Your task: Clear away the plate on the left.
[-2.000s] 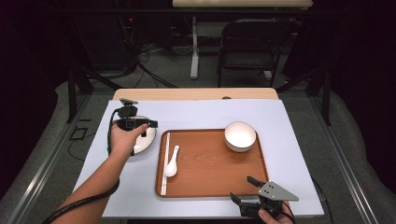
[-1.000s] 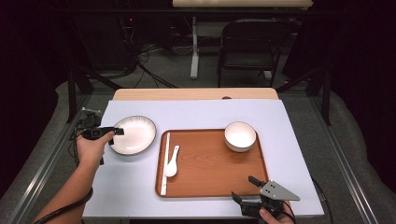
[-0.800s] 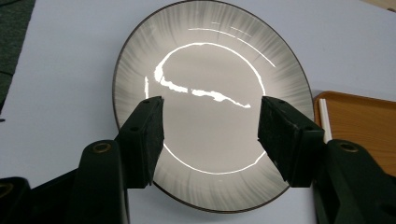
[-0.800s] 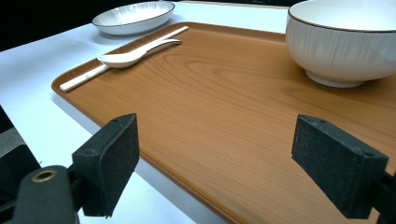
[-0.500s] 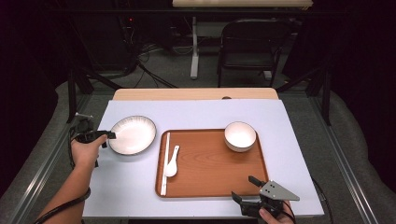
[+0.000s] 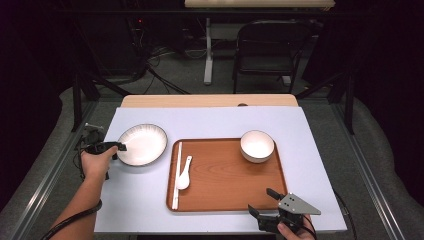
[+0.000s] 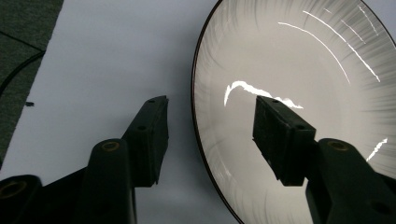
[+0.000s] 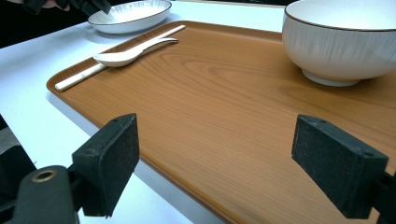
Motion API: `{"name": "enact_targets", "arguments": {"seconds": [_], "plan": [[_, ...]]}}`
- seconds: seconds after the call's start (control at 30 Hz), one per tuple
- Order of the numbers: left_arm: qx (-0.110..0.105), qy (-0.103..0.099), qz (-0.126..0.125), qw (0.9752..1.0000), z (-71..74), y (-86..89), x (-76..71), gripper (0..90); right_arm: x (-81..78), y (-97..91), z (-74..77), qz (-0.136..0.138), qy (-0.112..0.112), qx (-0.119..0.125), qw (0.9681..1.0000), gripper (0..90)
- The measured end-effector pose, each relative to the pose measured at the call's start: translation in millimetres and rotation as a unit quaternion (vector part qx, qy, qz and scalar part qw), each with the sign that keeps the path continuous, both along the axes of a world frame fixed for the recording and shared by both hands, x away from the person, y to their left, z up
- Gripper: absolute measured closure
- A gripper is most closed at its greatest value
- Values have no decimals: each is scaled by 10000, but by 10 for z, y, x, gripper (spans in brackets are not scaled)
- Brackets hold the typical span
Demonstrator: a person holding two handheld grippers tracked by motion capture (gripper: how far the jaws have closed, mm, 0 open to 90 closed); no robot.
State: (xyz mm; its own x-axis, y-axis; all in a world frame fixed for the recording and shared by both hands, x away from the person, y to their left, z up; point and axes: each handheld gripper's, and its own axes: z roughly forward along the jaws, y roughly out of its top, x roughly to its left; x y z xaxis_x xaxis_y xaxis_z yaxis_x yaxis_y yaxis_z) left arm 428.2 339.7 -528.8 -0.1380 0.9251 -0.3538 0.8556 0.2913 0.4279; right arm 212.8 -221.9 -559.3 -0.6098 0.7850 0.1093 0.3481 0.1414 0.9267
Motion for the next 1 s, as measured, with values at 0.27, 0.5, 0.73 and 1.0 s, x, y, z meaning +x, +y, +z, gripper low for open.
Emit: {"name": "enact_targets", "arguments": {"seconds": [0.27,0.5,0.73,1.0], "plan": [[-47,87,37,9999,-27,-30,60,562,-2,1,0,20,3,-4,10000,144],[-121,155,99,9998,-58,-46,106,594,-2,0,2,19,-7,-8,10000,144],[-194,230,209,9993,-100,-25,130,659,-1,2,3,26,-13,-4,10000,144],[-284,226,234,9991,-108,7,136,703,-2,6,4,51,-16,-3,10000,144]]}}
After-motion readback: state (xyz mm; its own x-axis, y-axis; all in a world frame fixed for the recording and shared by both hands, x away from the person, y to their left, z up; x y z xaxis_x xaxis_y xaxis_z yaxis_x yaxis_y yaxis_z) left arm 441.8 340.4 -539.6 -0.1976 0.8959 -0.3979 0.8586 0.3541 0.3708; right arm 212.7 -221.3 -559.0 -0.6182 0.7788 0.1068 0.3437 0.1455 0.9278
